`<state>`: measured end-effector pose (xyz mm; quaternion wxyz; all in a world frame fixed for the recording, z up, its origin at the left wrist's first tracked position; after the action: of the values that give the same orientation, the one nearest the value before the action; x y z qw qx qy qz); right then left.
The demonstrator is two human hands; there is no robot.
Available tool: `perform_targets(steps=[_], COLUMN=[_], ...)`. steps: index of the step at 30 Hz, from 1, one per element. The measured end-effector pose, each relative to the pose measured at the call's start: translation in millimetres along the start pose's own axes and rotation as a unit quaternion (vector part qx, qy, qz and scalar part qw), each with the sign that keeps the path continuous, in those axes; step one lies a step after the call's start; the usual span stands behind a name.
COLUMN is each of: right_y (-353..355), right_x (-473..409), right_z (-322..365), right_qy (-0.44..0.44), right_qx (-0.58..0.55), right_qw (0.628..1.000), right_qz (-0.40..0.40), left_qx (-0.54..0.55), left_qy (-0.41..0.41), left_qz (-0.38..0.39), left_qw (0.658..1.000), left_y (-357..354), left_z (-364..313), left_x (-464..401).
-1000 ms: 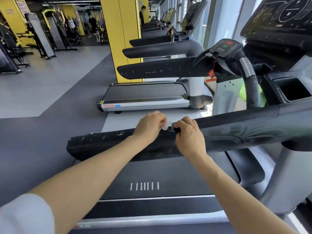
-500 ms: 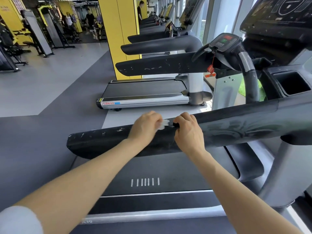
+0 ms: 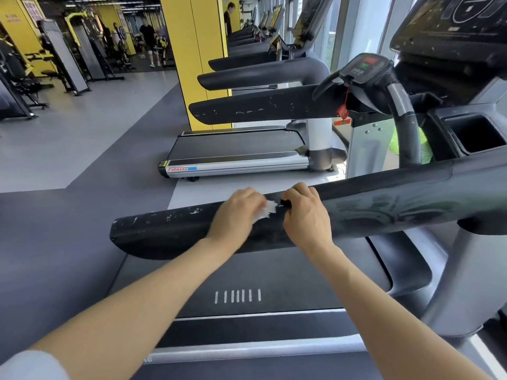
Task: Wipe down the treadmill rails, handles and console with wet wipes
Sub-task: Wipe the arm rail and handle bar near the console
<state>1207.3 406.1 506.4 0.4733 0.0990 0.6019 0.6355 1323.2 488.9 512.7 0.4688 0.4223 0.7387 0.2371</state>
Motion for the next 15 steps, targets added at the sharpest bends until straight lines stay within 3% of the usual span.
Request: perform_targets(steps=[6,11,15], right_y=[1.0,-0.4,1.5], right_x=[1.0,1.7,1.7], right_z=[-1.4,0.1,-0.2], right_qy=[0.007,-0.002,0.001], right_qx=[0.000,0.004,0.010], right_qw=[1.000,1.000,1.000], right_qz=[0.001,0.005,0.008], left_qx=[-0.062,-0.064,-0.030], left_qy=[-0.050,0.047,0.026], left_qz=[0.055,-0.006,-0.020], left_qw=[0.995,0.997,0.999], left_y=[16.9,43.9,5.1], left_z=[18.8,48.5,9.7], left_x=[26.8,43.6,2.9])
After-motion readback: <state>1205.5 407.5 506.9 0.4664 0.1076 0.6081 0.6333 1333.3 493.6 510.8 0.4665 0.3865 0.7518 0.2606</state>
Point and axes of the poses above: each hand's wrist, its own x-axis away from the middle knuckle, its own y-axis out of the back of the hand, z = x × y, the point moved 3 cm from there along -x, towards the middle knuckle, and after that the axes turned 13 degrees about x, right-handed, at the moved point
